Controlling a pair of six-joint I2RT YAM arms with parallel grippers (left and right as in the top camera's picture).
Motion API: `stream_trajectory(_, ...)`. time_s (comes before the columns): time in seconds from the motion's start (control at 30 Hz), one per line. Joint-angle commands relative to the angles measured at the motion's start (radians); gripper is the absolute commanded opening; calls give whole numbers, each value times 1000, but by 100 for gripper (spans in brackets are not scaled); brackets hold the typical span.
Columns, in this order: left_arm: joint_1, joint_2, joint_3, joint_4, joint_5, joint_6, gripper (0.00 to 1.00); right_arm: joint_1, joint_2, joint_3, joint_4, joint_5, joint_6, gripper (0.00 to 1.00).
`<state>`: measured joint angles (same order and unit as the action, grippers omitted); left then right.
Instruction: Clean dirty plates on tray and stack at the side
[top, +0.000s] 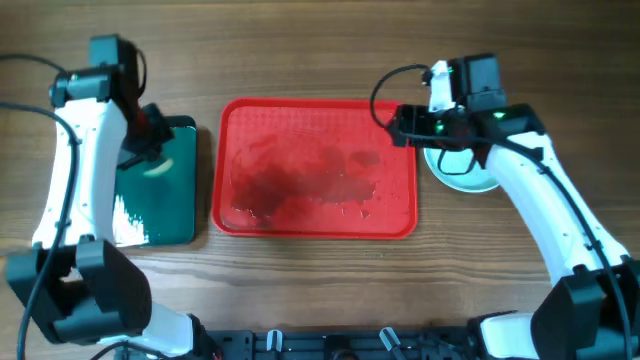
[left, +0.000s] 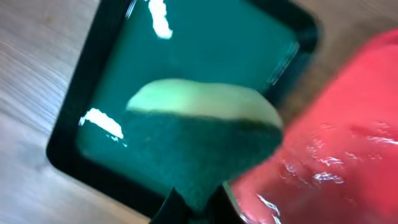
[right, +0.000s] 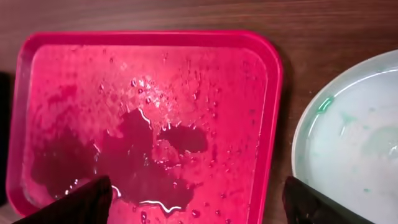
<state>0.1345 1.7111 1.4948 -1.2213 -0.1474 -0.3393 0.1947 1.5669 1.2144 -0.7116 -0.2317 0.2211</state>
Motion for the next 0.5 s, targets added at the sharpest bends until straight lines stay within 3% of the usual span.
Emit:
stream_trajectory(0.0, 77, 8, -164, 130, -11, 154, 4, 16, -3, 16, 2, 63, -12, 88)
stream_trajectory(0.03, 93, 10, -195, 166, -10, 153, 6, 16, -3, 16, 1, 63, -13, 88)
stream_trajectory(0.07, 115, 11, -244, 227, -1, 152, 19, 16, -3, 16, 0, 63, -13, 88)
stream_trajectory(0.13, 132, 12, -301, 295, 17, 148, 56, 16, -3, 16, 0, 63, -13, 89)
stream_trajectory(0.17, 132, 12, -313, 311, 19, 149, 100, 16, -3, 16, -1, 63, -12, 89)
stream_trajectory(0.3, 131, 5, -293, 316, 32, 148, 100, 16, -4, 16, -4, 63, -13, 91)
stream_trajectory(0.47, 87, -99, -39, 158, 239, 148, 100, 15, -41, 136, -93, 78, -42, 96)
